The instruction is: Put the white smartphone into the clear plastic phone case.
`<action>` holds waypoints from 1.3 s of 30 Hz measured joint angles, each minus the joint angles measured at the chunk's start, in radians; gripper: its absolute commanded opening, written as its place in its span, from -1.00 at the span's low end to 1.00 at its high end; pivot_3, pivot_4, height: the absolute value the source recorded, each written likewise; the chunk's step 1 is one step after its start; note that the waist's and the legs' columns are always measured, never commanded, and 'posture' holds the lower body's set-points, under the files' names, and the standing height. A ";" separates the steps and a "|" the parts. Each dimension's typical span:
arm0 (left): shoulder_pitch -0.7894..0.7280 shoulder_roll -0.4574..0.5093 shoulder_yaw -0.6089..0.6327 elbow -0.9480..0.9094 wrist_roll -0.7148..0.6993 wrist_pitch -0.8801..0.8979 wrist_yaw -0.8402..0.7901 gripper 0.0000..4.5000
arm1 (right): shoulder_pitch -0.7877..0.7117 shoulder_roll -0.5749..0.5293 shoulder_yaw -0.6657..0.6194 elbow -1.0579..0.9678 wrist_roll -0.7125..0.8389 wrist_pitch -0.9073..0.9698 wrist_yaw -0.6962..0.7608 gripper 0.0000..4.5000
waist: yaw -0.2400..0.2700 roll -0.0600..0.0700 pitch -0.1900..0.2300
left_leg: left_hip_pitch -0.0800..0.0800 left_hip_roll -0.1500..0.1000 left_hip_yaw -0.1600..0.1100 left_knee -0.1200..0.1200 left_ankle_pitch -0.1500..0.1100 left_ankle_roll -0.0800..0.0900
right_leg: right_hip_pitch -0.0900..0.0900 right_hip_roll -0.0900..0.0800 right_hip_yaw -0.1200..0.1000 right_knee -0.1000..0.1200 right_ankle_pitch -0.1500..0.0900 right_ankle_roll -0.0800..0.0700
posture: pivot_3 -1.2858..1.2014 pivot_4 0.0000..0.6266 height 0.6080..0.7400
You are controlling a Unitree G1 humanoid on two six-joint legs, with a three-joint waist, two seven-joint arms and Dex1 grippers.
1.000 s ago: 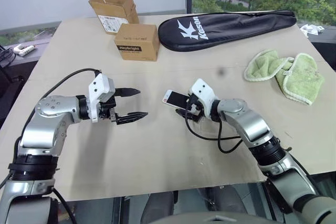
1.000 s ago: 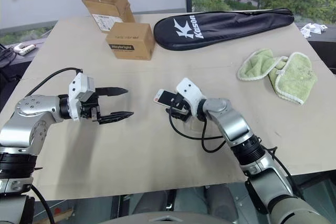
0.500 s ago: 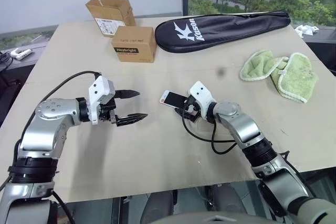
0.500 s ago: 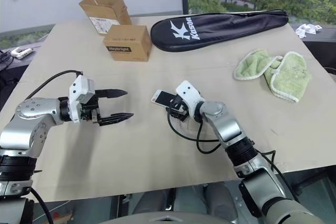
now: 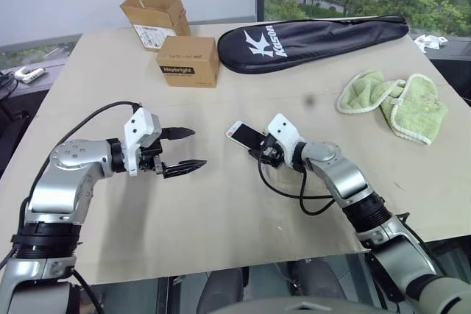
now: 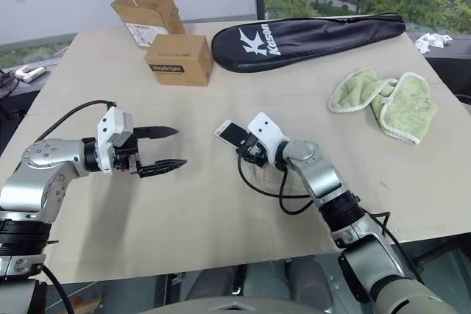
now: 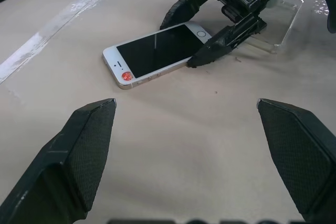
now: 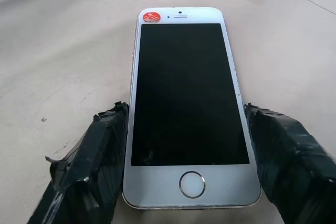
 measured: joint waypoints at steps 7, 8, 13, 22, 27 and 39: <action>-0.013 -0.006 -0.002 -0.005 -0.001 0.006 0.004 1.00 | 0.001 -0.153 -0.031 -0.141 0.023 0.062 0.093 0.32 | 0.007 0.000 0.001 | -0.006 -0.001 -0.001 0.000 0.000 0.000 | -0.005 -0.001 -0.002 -0.002 0.000 0.000 | 0.03 -0.52 1.00; -0.020 -0.011 -0.002 -0.005 -0.001 0.006 0.005 1.00 | 0.000 -0.172 -0.035 -0.163 0.029 0.069 0.105 0.32 | 0.007 0.000 0.001 | -0.006 -0.001 -0.001 0.000 0.000 0.000 | -0.005 -0.001 -0.002 -0.002 0.000 0.000 | 0.03 -0.52 1.00; -0.070 -0.047 -0.021 -0.005 0.000 0.006 0.006 1.00 | 0.004 -0.298 -0.097 -0.316 0.102 0.143 0.195 0.32 | 0.004 0.000 0.002 | -0.006 0.000 -0.001 0.000 0.000 0.000 | -0.005 -0.001 -0.001 -0.001 0.000 0.000 | 0.03 -0.52 1.00; -0.156 -0.137 -0.124 -0.035 -0.032 0.061 -0.032 0.77 | 0.182 -0.531 -0.178 -0.443 0.215 0.095 0.389 0.32 | 0.001 0.000 0.002 | -0.007 0.000 0.000 0.004 0.000 0.001 | -0.004 -0.001 -0.001 0.000 0.000 0.001 | 0.03 -0.52 1.00; -0.242 -0.227 -0.240 -0.041 -0.052 0.089 -0.111 -0.17 | 0.224 -0.597 -0.186 -0.435 0.228 0.051 0.436 0.32 | 0.008 -0.001 0.003 | -0.006 0.000 -0.001 0.007 -0.001 0.002 | 0.000 -0.001 -0.003 -0.001 0.000 0.001 | 0.03 -0.52 1.00; -0.325 -0.384 -0.384 0.105 0.116 -0.062 -0.097 -0.94 | 0.287 -0.631 -0.223 -0.364 0.246 -0.080 0.500 0.32 | 0.014 -0.001 0.003 | -0.006 -0.001 -0.001 0.007 -0.001 0.002 | 0.001 -0.001 -0.003 -0.001 0.000 0.001 | 0.03 -0.52 1.00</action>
